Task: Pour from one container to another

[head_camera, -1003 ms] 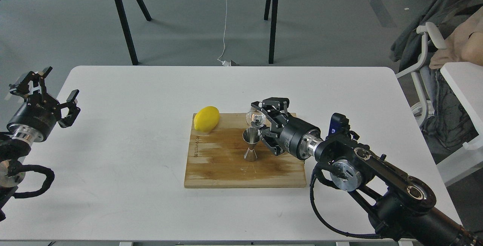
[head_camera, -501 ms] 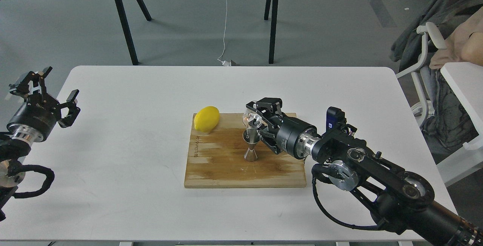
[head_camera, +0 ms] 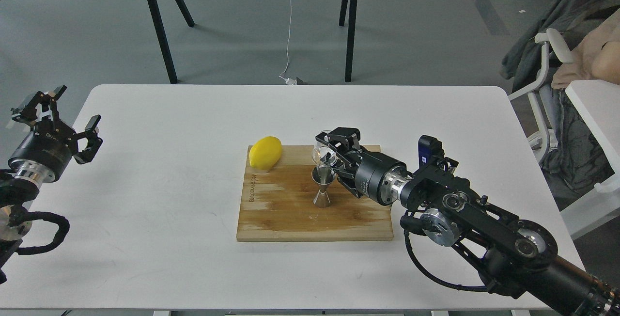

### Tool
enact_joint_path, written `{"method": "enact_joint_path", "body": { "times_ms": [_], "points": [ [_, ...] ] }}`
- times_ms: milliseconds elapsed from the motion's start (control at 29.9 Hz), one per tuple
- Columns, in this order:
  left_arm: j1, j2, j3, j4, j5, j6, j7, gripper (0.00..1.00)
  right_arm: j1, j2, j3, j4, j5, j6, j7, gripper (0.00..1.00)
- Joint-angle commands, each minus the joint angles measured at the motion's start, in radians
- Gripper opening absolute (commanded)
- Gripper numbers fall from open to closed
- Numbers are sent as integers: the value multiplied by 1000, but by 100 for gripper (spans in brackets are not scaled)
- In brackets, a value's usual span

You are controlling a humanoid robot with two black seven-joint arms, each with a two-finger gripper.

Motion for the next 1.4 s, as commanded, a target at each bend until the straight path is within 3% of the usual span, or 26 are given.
{"method": "enact_joint_path", "body": {
  "times_ms": [0, 1370],
  "points": [
    [-2, 0, 0, 0, -2, 0, 0, 87, 2, -2, -2, 0, -30, 1, 1, 35],
    [-2, 12, -1, 0, -3, 0, 0, 87, 103, -65, -141, 3, -114, 15, 28, 35]
  ]
}}
